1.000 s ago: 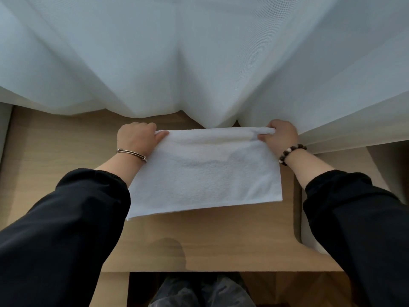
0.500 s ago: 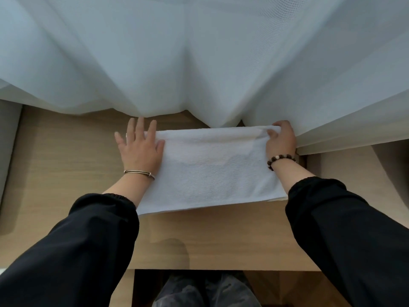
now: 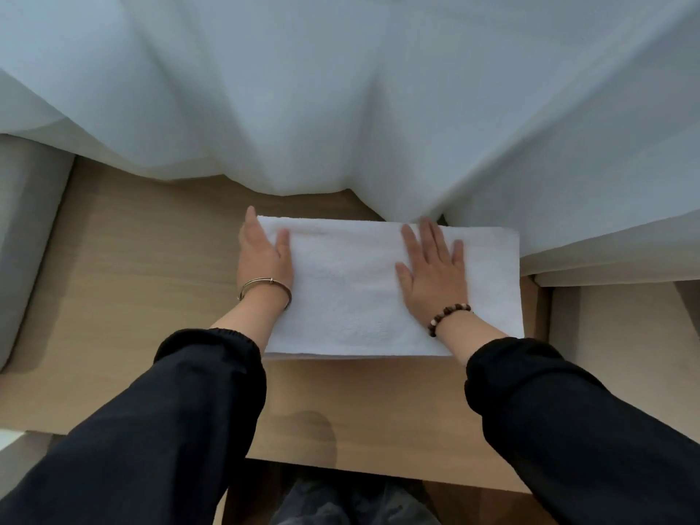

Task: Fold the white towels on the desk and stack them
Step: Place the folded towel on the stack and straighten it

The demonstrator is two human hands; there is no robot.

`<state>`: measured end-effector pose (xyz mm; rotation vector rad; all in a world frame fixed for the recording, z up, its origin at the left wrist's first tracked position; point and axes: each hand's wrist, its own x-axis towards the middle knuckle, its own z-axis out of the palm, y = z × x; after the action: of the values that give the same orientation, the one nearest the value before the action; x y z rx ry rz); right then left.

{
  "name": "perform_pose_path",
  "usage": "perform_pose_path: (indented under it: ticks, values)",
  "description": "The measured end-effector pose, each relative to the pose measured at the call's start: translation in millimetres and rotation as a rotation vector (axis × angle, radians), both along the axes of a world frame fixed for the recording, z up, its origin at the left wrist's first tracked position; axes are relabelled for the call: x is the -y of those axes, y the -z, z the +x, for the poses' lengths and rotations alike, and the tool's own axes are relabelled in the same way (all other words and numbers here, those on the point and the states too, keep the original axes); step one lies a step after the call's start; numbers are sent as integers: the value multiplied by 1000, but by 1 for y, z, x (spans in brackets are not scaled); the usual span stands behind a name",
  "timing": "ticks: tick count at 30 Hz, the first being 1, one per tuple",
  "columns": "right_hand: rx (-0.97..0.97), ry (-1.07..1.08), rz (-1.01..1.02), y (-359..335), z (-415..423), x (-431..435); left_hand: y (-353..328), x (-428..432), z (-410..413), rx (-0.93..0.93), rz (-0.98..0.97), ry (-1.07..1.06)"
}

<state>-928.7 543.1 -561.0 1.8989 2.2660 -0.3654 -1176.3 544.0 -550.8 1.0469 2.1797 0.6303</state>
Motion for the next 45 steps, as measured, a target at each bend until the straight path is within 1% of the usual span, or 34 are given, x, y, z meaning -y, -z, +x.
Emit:
perform_pose_path:
  ticks: [3,5,6,8,11,13,15,18,21,23,25,28,30,32,37,41,45]
  values:
    - [45,79,5,4,7,-9,1,-5,7,-28,-6,-28]
    - [37,102,18,1,0,-7,0,-6,4,36,12,-15]
    - [23,114,27,-3,-4,-4,0,-5,-1,103,28,2]
    - [-32,103,35,-12,-15,6,-3,1,-15,294,60,35]
    - [-132,-71,3,-26,-50,15,-9,23,-35,598,-6,69]
    - [-184,-187,-7,-31,-81,10,-7,45,-39,693,-95,77]
    - [-220,-271,-11,-34,-112,-2,-1,63,-39,712,-168,31]
    - [-275,-380,-29,-38,-157,-25,6,77,-37,674,-195,-11]
    - [-244,-429,-142,-36,-190,-48,9,83,-37,705,-183,-41]
    - [-174,-380,-202,-35,-201,-61,11,91,-40,726,-192,-75]
    - [-153,-259,-239,-31,-203,-70,15,100,-43,794,-178,-141]
    - [-184,-126,-161,-22,-201,-72,15,106,-44,893,-156,-235]
    - [-181,-113,-95,-17,-200,-69,16,106,-41,928,-158,-252]
    - [-170,-107,-85,-14,-203,-67,17,105,-39,963,-163,-281]
    - [-188,-21,-140,-13,-211,-70,22,104,-41,1006,-167,-323]
    - [-189,30,-92,-12,-212,-69,26,103,-41,938,-187,-251]
    - [-214,59,-46,-19,-211,-76,27,102,-37,962,-176,-284]
